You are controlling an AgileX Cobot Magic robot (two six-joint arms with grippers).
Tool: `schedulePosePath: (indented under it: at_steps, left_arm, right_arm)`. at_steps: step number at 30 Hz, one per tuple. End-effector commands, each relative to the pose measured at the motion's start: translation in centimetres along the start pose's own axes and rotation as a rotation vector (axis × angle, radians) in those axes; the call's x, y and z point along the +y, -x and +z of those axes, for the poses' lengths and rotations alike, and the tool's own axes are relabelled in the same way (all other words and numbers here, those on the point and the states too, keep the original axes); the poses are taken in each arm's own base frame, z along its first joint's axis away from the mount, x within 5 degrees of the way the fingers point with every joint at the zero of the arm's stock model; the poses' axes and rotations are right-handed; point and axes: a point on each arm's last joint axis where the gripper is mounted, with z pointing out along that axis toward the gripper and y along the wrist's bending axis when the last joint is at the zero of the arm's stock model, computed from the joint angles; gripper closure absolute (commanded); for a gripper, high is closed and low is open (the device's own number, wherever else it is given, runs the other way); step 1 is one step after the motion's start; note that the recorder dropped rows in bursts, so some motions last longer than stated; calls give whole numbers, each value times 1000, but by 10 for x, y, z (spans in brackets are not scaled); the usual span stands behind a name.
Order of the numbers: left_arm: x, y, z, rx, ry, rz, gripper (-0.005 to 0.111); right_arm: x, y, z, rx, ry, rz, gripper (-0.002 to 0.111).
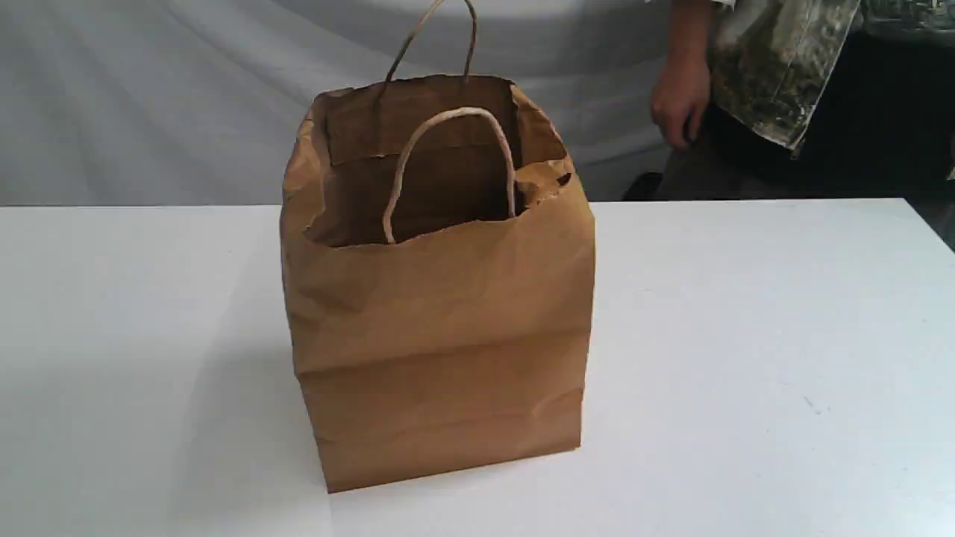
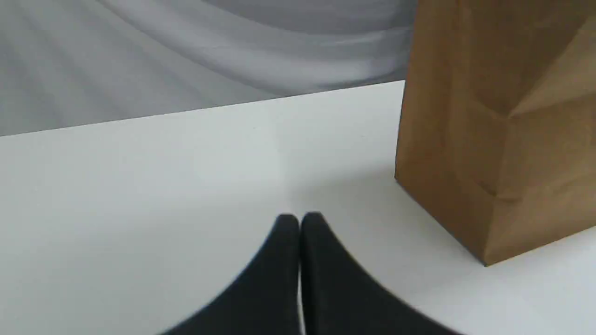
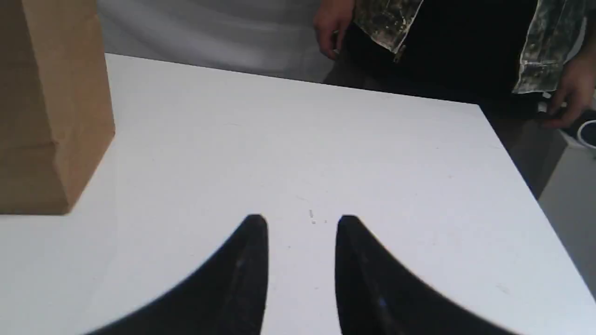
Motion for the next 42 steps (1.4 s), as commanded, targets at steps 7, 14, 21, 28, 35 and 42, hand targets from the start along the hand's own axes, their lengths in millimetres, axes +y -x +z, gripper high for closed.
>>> schedulePosePath:
  at_steps: [7, 14, 21, 28, 35, 42]
  left_arm:
    - [0, 0, 0, -7, 4, -5, 107]
    - [0, 0, 0, -7, 4, -5, 107]
    - [0, 0, 0, -7, 4, -5, 107]
    - [0, 0, 0, -7, 4, -5, 107]
    - [0, 0, 0, -7, 4, -5, 107]
    - [0, 0, 0, -7, 4, -5, 107]
  right_arm:
    - [-1, -2, 0, 4, -18, 28, 82]
    - [-1, -2, 0, 3, -18, 132, 82]
    - [-1, 2, 0, -41, -15, 140, 82]
    - [-1, -5, 0, 39, -14, 144, 82]
    - [-2, -5, 0, 39, -28, 91, 82]
    - [0, -5, 0, 40, -3, 188, 82]
